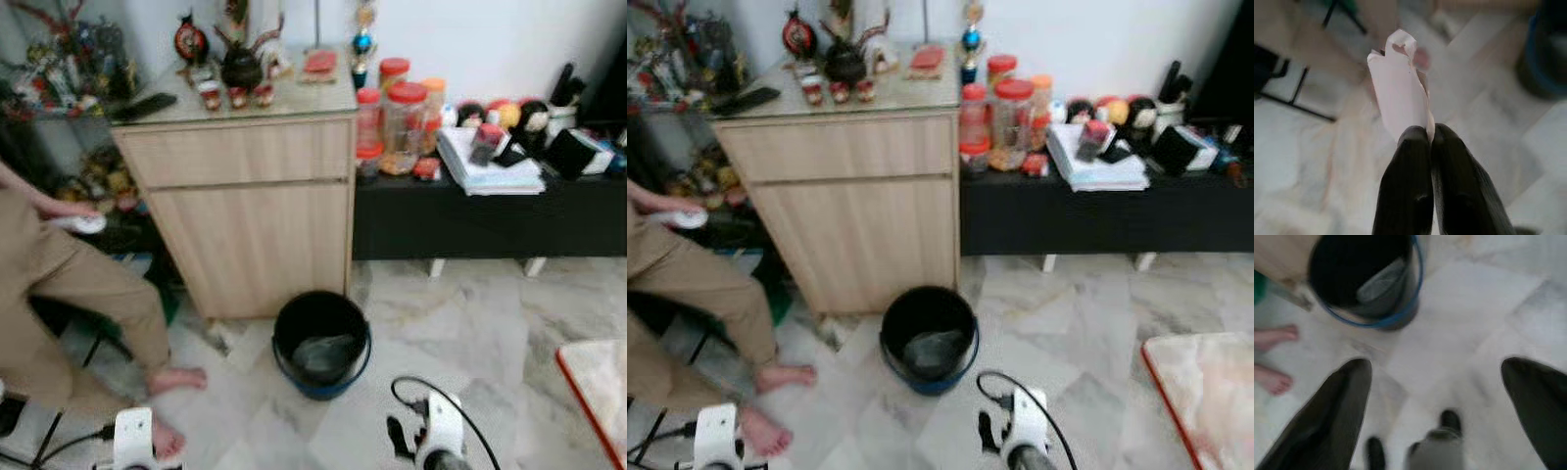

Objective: Picking trash to rubbish bin

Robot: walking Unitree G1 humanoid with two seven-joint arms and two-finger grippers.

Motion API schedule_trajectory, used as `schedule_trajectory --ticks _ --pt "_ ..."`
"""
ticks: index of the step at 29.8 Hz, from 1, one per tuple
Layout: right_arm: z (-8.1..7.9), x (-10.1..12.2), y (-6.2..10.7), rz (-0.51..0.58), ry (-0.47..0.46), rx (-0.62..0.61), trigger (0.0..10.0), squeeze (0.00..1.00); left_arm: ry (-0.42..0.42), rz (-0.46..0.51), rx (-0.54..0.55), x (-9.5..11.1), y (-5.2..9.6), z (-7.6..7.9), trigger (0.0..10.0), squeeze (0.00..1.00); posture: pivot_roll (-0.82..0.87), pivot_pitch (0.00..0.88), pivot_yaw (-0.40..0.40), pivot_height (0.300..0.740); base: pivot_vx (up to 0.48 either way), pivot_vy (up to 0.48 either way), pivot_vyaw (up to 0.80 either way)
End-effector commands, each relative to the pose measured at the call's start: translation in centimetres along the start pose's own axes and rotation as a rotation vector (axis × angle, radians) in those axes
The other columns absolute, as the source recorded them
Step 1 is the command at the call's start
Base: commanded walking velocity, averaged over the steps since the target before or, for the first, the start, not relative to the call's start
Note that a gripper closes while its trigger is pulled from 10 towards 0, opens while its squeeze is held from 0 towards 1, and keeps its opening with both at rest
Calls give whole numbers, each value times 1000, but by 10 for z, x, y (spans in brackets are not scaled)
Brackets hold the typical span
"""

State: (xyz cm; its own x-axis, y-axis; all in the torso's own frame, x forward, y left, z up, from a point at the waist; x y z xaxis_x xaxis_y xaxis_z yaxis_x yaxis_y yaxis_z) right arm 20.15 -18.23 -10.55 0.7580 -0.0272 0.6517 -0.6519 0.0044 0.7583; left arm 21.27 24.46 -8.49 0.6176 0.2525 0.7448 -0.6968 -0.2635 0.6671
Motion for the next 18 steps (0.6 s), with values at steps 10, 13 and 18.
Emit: schedule_trajectory --ticks 10,13,18 --pt "-10 12 -4 29 -4 21 10000 0 -12 -30 35 -8 3 -15 10000 0 76 0 64 740 480 0 165" --pt "-10 12 -4 28 -14 17 10000 0 -10 -27 34 -7 3 -15 10000 0 76 0 65 740 480 0 0" --pt "-10 12 -4 28 -28 14 10000 0 -8 -26 36 -6 3 -16 10000 0 77 0 64 740 480 0 0"
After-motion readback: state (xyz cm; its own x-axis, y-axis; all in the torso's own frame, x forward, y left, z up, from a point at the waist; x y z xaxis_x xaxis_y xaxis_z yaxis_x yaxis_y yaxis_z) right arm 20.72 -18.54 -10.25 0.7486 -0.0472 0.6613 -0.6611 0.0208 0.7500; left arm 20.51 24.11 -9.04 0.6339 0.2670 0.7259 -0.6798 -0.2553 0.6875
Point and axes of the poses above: a point about 5 cm out from each wrist's last joint towards the gripper, its own y axis pointing back from the gripper into the wrist, its own x axis along the axis of the wrist's last joint, z = x × y, the point moved 3 cm from there along -y, pointing out of the wrist towards the gripper, and after that the axes turned 10 degrees about y, right-handed, at the moved point
